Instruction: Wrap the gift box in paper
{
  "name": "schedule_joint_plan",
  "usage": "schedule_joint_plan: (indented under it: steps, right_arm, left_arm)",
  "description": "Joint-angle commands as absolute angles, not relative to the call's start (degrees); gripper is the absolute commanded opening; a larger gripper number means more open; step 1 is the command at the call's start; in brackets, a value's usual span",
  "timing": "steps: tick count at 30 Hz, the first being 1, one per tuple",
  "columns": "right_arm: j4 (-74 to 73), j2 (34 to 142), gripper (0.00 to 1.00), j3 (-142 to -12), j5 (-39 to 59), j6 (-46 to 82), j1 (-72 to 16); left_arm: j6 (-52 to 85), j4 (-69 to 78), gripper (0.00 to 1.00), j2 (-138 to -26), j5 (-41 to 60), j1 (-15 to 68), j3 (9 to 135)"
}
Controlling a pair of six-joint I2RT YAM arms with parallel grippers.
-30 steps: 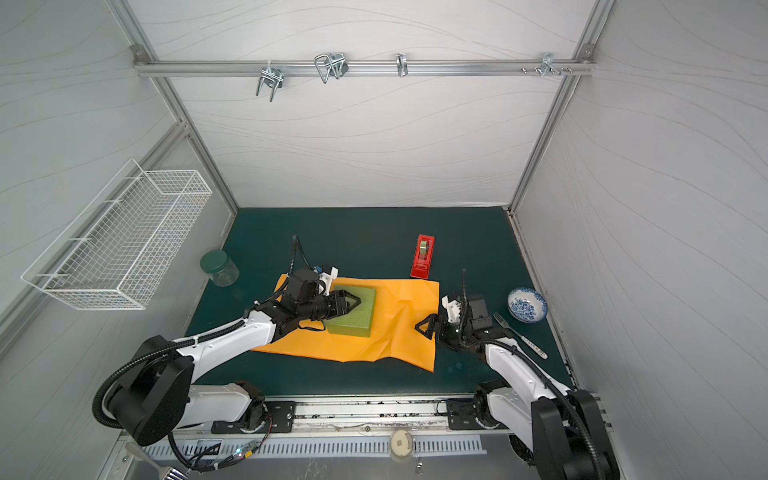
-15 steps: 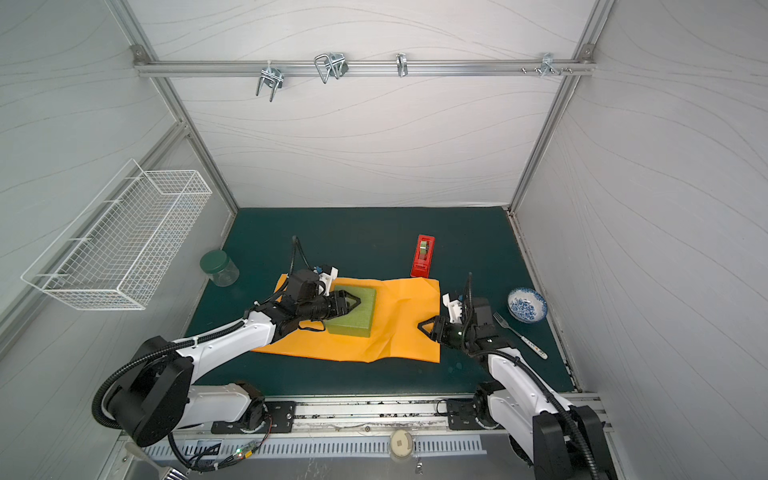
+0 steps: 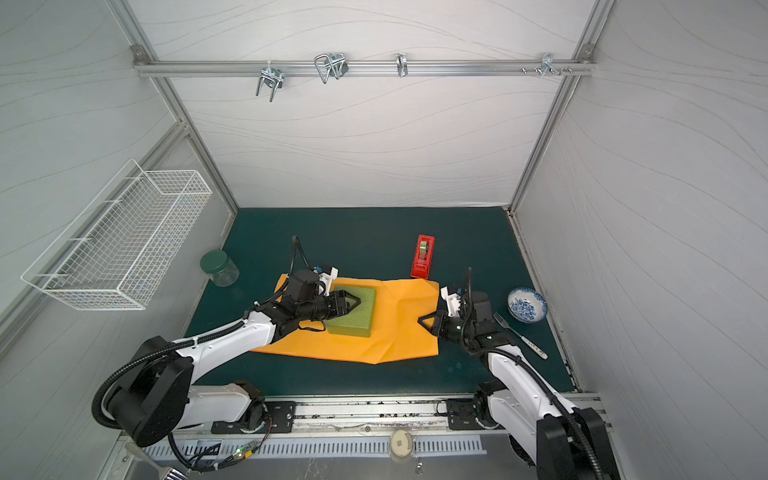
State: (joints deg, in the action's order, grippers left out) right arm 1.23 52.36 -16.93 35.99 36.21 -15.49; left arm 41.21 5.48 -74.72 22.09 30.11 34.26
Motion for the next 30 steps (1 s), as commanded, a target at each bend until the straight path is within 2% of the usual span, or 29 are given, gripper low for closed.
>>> schedule_joint_plan:
  steps: [1,5,12,17,22,30]
  right_arm:
    - [-1.48,50.00,0.19,-17.13,37.03,37.51,-17.12]
    - [-3.53,49.89,0.11,-17.59,35.83,38.56,-19.98]
    - [-4.66,52.42,0.08,-21.29,31.55,39.26,-25.93]
    - [-6.04,56.40,0.08,-23.97,27.07,39.50,-31.20]
    - [-7.11,60.28,0.10,-27.16,23.46,39.86,-35.58]
    - [-8.95,65.72,0.10,-30.62,20.34,40.08,-39.47]
  left_arm:
    - [41.92,-0.96,0.56,-75.43,20.22,30.09,34.17]
    - [41.88,-1.33,0.56,-75.32,20.13,30.09,34.53]
    - [42.30,-1.25,0.56,-75.41,20.17,30.14,34.88]
    - [43.20,-0.88,0.57,-74.67,20.83,30.15,35.64]
    - [45.41,0.14,0.62,-73.30,21.71,30.09,37.21]
    - [49.68,4.07,0.67,-71.70,24.91,31.67,41.44]
